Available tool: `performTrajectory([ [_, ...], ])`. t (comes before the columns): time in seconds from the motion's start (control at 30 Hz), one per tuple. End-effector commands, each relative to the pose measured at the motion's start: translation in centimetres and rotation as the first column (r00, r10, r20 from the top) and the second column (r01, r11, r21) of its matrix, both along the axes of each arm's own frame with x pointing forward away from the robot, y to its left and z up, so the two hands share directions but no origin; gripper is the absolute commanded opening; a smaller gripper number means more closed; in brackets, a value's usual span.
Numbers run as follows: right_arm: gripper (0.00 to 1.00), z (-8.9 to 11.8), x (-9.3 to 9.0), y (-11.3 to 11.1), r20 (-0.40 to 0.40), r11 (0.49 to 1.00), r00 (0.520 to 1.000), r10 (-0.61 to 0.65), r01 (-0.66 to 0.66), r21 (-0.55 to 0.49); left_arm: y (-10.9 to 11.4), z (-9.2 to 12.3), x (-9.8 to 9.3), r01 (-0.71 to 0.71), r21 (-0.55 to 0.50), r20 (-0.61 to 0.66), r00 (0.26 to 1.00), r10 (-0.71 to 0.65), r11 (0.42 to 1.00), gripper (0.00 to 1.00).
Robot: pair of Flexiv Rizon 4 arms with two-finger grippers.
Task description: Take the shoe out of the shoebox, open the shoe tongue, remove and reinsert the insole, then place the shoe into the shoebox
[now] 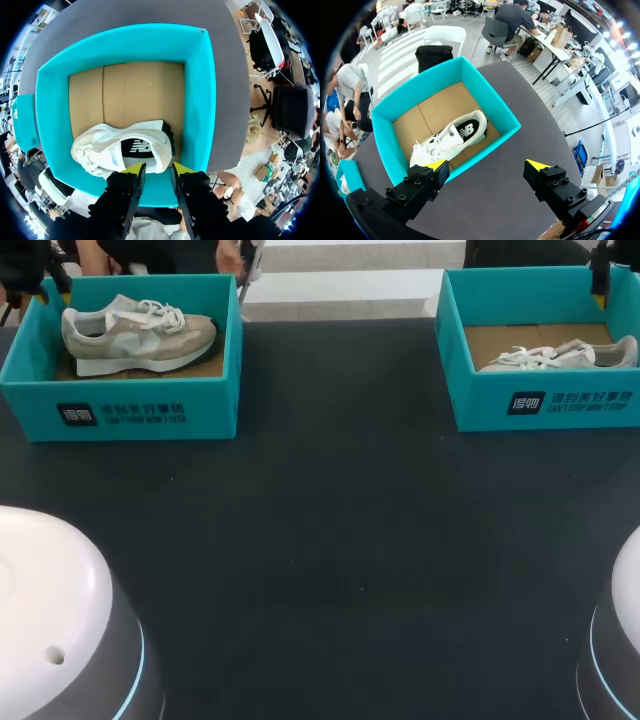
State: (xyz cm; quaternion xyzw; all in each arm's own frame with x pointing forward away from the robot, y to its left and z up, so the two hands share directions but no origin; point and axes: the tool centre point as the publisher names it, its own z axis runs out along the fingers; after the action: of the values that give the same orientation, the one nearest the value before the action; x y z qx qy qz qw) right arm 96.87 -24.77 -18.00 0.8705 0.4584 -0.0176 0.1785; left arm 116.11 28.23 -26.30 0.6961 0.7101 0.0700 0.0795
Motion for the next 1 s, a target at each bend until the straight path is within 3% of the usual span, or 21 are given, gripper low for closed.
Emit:
performTrajectory([
  [0.03, 1.00, 0.0, -0.1, 0.0, 0.002, 1.000, 1.000, 0.001, -0.001, 0.001, 0.3, -1.1, 1.8, -0.004, 0.006, -0.047, 0.999, 0.004, 1.000, 0.33],
  [0.4, 1.00, 0.0, -0.1, 0.0, 0.002, 1.000, 1.000, 0.001, -0.001, 0.001, 0.8, -2.9, 2.0, -0.022, 0.025, -0.080, 0.996, 0.024, 0.999, 0.37],
  [0.67, 1.00, 0.0, -0.1, 0.0, 0.002, 1.000, 1.000, 0.001, -0.001, 0.001, 0.8, -4.1, 1.9, -0.031, 0.039, -0.088, 0.996, 0.035, 0.999, 0.48],
  [1.0, 1.00, 0.0, -0.1, 0.0, 0.002, 1.000, 1.000, 0.001, -0.001, 0.001, 0.8, -5.5, 2.4, -0.041, 0.041, -0.117, 0.992, 0.046, 0.998, 0.47],
])
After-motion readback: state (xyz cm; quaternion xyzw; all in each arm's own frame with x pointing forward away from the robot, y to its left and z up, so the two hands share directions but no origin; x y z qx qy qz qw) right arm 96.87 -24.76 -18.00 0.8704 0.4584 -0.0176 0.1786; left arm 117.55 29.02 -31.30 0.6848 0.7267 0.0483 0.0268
